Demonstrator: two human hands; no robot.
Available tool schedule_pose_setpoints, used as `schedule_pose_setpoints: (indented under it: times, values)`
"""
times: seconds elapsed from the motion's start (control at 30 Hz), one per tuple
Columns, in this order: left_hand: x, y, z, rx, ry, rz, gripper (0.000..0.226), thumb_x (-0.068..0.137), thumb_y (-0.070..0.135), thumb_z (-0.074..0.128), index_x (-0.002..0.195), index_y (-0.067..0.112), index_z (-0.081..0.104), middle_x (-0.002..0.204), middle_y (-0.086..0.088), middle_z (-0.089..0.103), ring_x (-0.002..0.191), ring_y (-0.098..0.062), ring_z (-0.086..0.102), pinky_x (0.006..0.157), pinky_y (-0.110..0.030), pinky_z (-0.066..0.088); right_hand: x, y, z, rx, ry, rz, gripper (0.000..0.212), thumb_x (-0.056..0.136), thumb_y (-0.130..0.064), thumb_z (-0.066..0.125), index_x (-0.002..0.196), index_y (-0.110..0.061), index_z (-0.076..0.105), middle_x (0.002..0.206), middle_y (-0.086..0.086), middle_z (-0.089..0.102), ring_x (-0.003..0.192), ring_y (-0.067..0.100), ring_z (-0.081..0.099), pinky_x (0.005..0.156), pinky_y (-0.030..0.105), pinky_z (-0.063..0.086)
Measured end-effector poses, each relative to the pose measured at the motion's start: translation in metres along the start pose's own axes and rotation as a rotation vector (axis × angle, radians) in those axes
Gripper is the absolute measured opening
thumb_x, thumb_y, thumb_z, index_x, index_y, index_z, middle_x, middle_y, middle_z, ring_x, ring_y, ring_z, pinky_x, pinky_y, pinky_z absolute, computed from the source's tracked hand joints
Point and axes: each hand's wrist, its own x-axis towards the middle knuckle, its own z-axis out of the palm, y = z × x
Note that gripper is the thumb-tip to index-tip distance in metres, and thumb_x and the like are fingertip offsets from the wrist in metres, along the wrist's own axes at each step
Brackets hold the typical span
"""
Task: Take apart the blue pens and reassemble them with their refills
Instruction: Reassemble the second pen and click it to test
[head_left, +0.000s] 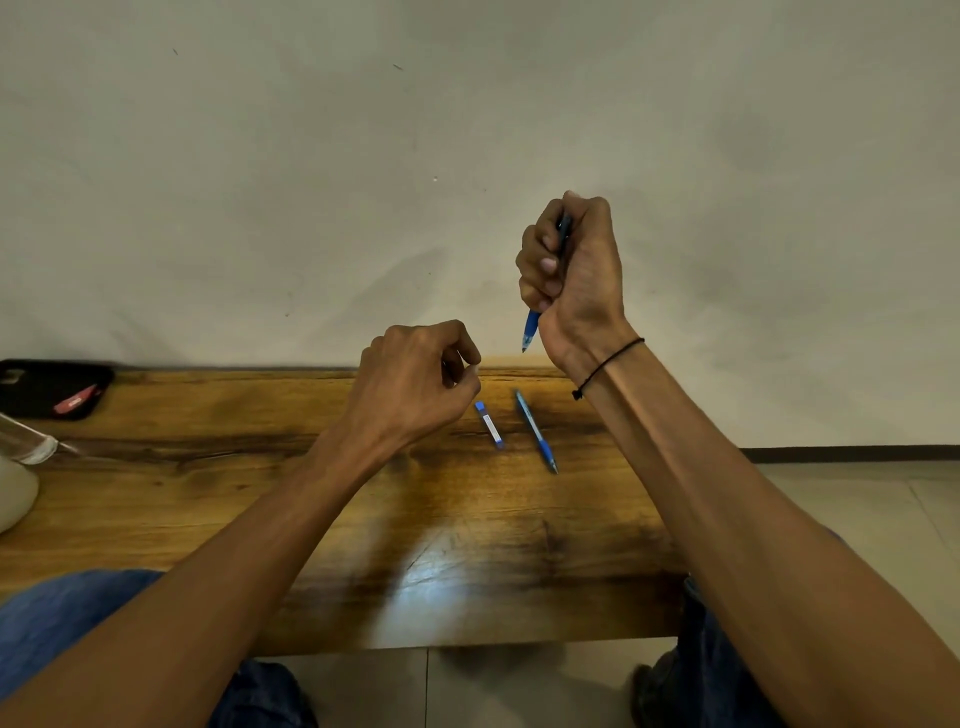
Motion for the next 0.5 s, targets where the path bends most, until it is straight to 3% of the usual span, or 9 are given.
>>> schedule_pose_setpoints:
  times: [0.2, 0.5]
  values:
    - [-0.0006, -0.0015, 0.0004, -0.002, 0.008, 0.003, 0.011, 0.090, 0.029, 0.076, 0.101, 0.026, 0.076, 0.081, 0.011, 0.075, 0.074, -0.006, 0.071, 0.080, -0.041, 0.065, -0.0011, -0.0005, 0.0010, 0.067, 0.026, -0.002, 0.042, 0.104, -0.025, 0.029, 0.062, -0.018, 0.034, 0.052, -0.004, 0.026, 0.048, 0.013, 0.013, 0.049, 0.028, 0.009]
    - [-0.0008, -0.0048, -0.0018, -0.008, 0.019, -0.011, 0.011, 0.089, 0.028, 0.076, 0.099, 0.027, 0.076, 0.082, 0.010, 0.076, 0.075, -0.008, 0.072, 0.080, -0.041, 0.065, 0.0023, -0.0077, -0.0057, 0.392, 0.068, 0.045, 0.044, 0.103, -0.030, 0.029, 0.061, -0.017, 0.031, 0.047, -0.005, 0.024, 0.042, 0.010, 0.014, 0.041, 0.021, 0.014]
